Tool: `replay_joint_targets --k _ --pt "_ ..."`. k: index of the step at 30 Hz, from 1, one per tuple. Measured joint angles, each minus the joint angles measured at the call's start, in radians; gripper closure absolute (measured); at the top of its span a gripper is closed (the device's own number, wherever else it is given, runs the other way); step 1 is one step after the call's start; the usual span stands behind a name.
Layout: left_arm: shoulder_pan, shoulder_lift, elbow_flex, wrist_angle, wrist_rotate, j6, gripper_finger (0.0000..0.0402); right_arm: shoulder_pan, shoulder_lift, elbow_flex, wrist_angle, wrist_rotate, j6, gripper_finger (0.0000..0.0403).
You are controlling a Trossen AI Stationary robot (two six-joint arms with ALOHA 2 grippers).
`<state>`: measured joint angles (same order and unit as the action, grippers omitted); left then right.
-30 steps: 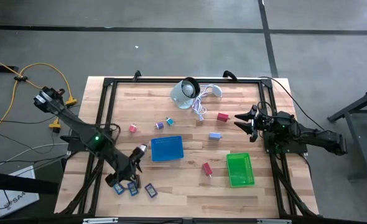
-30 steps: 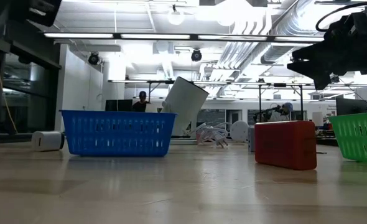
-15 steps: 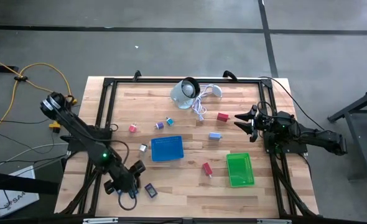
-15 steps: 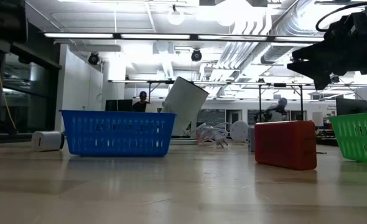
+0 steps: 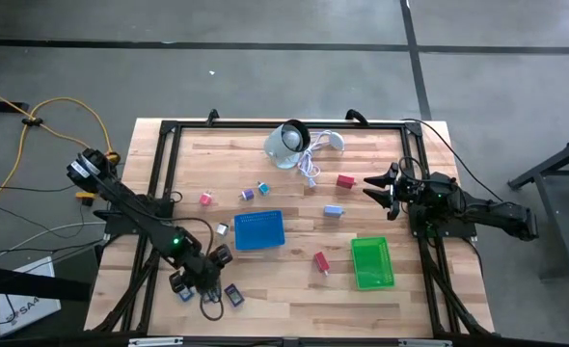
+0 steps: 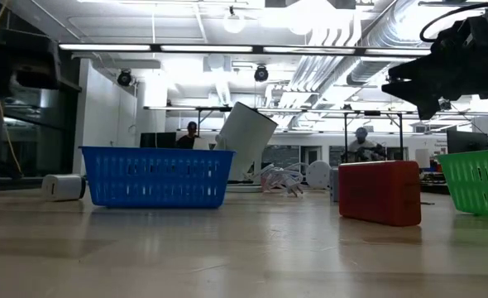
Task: Pick & Place Office items
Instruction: Put the black digital clock into the blue bin
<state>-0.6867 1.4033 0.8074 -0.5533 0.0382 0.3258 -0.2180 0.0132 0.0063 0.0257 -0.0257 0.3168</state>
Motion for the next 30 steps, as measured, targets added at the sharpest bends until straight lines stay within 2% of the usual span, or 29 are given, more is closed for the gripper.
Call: replay_joint_targets --k 5,14,24,30 --pt "0.025 0.0 0.0 -0.019 -0.001 0.001 0.0169 0.0 0.0 0.0 0.0 0.0 0.0 0.0224" --pt "-0.006 0.001 0.0 -0.029 -0.036 0.014 0.0169 0.0 0.0 0.0 0.0 0.0 0.0 0.0224" --pt "-0.004 0.066 0.0 -0.015 -0.033 0.027 0.017 0.0 0.0 0.0 0.0 0.0 0.0 0.0224" --pt "-0.004 0.066 0.0 -0.014 -0.033 0.032 0.0186 0.0 0.0 0.0 0.0 0.0 0.0 0.0224"
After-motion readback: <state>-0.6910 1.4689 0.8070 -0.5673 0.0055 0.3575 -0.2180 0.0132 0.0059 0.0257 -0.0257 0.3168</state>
